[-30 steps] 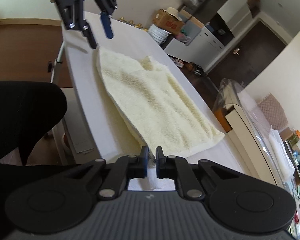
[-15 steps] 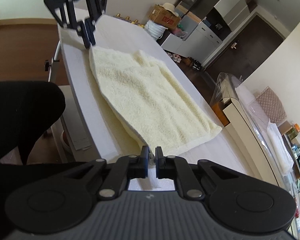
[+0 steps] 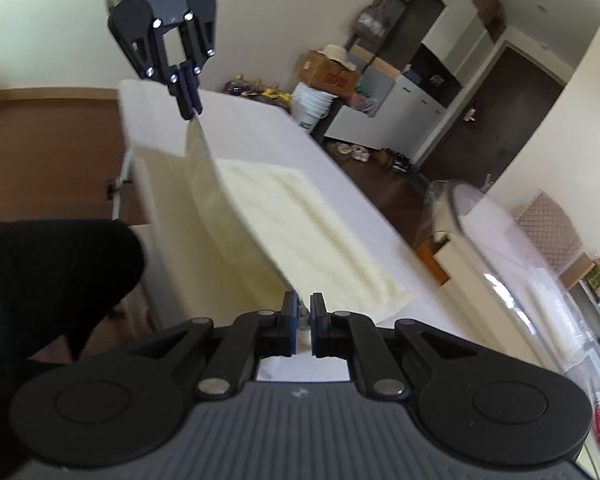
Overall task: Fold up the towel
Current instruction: 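Lift the towel edge with both grippers and fold it over the towel, then release the folded edge from both grippers onto the towel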
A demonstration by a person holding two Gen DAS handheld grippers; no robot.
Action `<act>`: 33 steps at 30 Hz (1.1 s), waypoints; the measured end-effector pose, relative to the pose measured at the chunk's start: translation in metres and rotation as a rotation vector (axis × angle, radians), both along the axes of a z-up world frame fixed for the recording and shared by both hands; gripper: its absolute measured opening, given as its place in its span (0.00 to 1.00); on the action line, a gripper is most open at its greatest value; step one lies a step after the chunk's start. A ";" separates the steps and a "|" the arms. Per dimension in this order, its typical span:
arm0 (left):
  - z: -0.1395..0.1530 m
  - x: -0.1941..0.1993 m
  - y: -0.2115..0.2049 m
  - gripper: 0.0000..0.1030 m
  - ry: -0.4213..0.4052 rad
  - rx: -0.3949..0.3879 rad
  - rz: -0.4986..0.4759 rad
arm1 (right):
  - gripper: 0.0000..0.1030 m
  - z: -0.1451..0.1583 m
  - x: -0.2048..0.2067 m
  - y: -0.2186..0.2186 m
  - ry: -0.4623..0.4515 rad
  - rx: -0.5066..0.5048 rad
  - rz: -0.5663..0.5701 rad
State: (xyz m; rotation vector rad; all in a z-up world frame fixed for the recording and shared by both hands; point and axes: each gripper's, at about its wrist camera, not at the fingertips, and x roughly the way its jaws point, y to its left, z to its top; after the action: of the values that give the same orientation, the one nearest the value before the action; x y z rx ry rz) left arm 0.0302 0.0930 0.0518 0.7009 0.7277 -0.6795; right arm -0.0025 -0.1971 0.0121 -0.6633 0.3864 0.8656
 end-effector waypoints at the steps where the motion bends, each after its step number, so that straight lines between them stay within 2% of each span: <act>1: 0.001 0.007 0.000 0.05 -0.010 -0.006 0.018 | 0.07 0.001 0.016 0.001 0.012 0.013 -0.013; 6: -0.006 0.060 0.001 0.05 -0.039 -0.030 0.114 | 0.07 -0.006 0.079 0.005 0.058 0.062 -0.078; 11: -0.019 0.108 0.008 0.05 -0.014 -0.067 0.187 | 0.07 -0.023 0.138 0.017 0.110 0.084 -0.130; 16: -0.038 0.143 0.015 0.06 0.022 -0.093 0.234 | 0.07 -0.044 0.174 0.021 0.172 0.084 -0.167; 18: -0.045 0.152 0.018 0.06 0.037 -0.108 0.252 | 0.07 -0.051 0.182 0.022 0.192 0.082 -0.178; 22: -0.057 0.155 0.017 0.06 0.054 -0.089 0.257 | 0.07 -0.065 0.190 0.024 0.219 0.070 -0.197; 26: -0.063 0.153 0.017 0.10 0.039 -0.085 0.264 | 0.08 -0.075 0.194 0.023 0.218 0.079 -0.232; 28: -0.064 0.153 0.018 0.15 0.028 -0.086 0.276 | 0.15 -0.079 0.196 0.023 0.210 0.089 -0.245; 29: -0.064 0.154 0.019 0.19 0.023 -0.086 0.282 | 0.25 -0.080 0.197 0.022 0.194 0.095 -0.265; 30: -0.064 0.153 0.020 0.22 0.019 -0.088 0.294 | 0.28 -0.079 0.197 0.021 0.192 0.102 -0.278; 33: -0.061 0.151 0.026 0.25 0.012 -0.100 0.325 | 0.27 -0.072 0.193 0.014 0.183 0.154 -0.319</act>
State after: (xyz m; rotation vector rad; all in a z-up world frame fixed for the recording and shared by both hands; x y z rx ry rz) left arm 0.1808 0.1186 -0.0096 0.4725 0.7912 -0.4190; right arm 0.1908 -0.1831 -0.0602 -0.3670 0.5675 0.6446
